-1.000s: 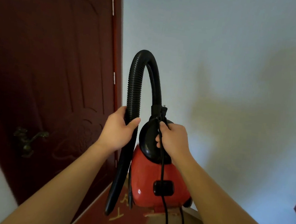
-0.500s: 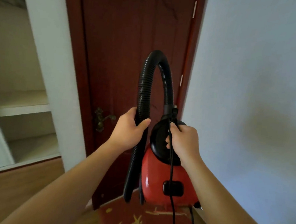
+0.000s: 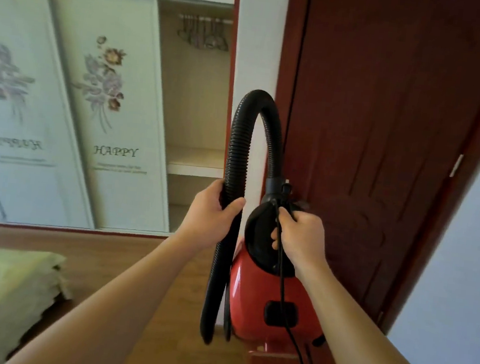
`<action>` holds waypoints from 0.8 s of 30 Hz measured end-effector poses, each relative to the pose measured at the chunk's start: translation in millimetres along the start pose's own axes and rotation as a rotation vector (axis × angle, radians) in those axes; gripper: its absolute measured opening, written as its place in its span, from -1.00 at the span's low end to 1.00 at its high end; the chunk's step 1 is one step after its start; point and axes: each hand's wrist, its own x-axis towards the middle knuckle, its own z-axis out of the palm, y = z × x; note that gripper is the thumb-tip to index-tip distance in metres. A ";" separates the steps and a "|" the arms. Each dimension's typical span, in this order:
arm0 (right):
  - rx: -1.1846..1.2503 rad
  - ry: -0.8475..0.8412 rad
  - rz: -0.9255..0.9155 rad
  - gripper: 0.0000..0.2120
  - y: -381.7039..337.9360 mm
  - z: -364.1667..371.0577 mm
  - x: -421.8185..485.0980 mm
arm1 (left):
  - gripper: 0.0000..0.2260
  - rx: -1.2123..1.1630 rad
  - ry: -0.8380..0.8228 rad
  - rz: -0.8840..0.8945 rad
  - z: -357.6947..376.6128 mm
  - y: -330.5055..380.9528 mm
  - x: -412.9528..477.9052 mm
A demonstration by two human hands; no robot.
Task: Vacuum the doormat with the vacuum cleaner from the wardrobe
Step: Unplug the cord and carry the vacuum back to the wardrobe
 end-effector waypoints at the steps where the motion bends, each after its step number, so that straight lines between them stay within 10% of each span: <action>1: 0.012 -0.027 0.002 -0.62 -3.7 17.9 -2.8 | -0.92 0.010 0.021 -0.011 -15.6 -8.4 -0.6; 24: 0.041 -0.405 -0.016 -0.62 -81.2 400.1 -46.4 | -0.81 0.168 0.308 -0.161 -338.8 -193.2 17.5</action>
